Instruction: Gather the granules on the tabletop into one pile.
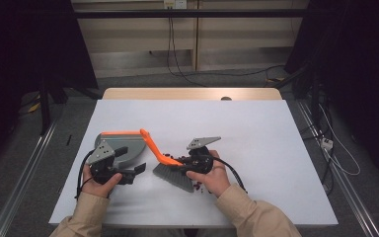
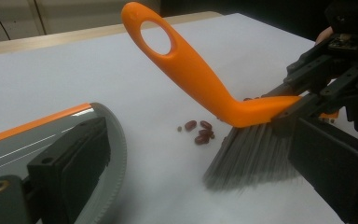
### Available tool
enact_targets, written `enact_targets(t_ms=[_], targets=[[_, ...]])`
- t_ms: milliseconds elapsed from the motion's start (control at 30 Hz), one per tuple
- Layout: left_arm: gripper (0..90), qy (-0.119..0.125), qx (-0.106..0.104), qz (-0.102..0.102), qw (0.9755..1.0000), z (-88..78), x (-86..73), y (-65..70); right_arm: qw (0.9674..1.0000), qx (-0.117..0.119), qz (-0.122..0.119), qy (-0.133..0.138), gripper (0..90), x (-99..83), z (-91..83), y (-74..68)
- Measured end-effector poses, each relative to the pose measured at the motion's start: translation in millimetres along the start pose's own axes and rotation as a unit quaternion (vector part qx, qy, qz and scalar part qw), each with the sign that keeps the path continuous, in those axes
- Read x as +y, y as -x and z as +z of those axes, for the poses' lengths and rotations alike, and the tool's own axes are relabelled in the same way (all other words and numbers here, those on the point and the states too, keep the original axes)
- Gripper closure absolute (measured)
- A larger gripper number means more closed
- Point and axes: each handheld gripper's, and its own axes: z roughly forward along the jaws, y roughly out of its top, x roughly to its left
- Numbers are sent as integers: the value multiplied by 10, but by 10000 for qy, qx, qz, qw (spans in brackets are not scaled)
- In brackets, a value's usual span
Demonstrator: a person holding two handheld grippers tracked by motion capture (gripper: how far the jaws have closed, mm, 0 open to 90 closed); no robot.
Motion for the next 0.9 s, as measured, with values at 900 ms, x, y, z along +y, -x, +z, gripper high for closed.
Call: enact_targets(t_ms=[900], targets=[[54,-22,-2,-6,10000,7,-8,2,9987,185,-271,381,715,50,-369,-10]])
